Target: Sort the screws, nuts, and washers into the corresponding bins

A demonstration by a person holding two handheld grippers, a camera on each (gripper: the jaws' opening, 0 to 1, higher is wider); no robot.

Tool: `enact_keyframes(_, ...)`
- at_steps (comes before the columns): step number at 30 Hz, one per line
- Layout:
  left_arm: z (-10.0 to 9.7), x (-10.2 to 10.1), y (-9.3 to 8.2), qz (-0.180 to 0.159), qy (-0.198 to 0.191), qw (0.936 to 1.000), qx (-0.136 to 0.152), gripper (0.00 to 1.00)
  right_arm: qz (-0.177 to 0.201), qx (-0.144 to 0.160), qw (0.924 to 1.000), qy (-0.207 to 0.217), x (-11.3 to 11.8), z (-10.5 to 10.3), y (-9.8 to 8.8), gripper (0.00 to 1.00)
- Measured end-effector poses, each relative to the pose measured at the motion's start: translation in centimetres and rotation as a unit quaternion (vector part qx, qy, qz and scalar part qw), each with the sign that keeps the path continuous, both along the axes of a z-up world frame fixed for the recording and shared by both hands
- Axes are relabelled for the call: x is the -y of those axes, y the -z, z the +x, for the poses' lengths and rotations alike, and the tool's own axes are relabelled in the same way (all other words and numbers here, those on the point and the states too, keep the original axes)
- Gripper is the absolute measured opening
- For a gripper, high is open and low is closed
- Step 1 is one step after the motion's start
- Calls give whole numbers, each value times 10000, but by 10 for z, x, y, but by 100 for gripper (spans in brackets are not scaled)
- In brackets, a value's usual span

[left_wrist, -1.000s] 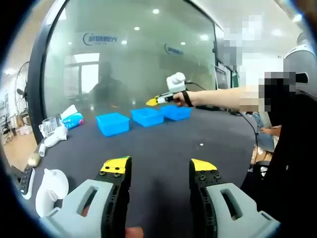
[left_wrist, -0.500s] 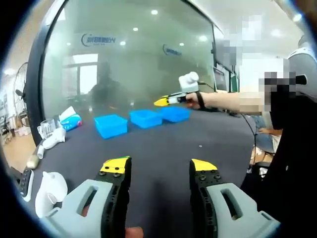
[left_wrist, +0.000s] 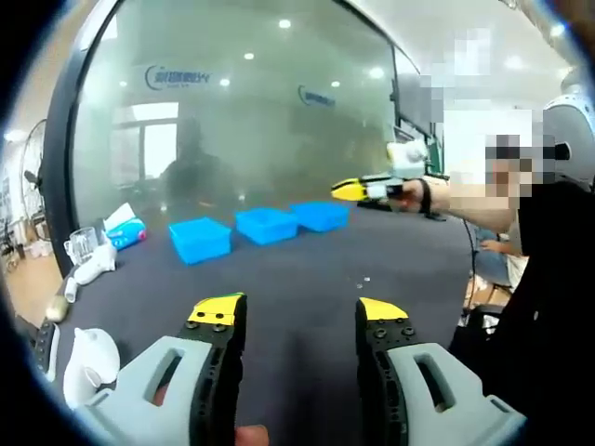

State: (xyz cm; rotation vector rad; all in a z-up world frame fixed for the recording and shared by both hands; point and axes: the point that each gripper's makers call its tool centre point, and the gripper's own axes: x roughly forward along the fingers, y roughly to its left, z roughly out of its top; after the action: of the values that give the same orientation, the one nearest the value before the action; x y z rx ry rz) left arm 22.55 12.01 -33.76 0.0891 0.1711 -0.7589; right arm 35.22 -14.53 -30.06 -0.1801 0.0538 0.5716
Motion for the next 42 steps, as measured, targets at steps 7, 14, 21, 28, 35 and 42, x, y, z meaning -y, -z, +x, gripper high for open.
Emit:
enact_keyframes(7, 0, 4, 0, -1, 30, 10000, -10, 46, 112, 119, 9998, 82, 15, -43, 7, 26)
enact_keyframes(14, -1, 7, 1, 25, 95, 9999, -35, 46, 169, 39, 9998, 67, 19, -77, 17, 26)
enact_keyframes(21, -5, 11, 3, 92, 224, 9997, -60, 46, 96, -86, 9996, -233, 19, -91, 19, 26)
enact_keyframes(28, -11, 15, 2, 64, 336, 9994, -72, 46, -131, -310, 9927, -1155, -3, -112, 28, 26)
enact_keyframes(35, -15, 17, 2, 108, 382, 9992, -87, 46, -578, -579, 9826, -1665, -19, -128, 44, 26)
enact_keyframes(42, -18, 20, 4, 170, 460, 9987, -109, 46, -936, -929, 9724, -1927, -25, -132, 58, 26)
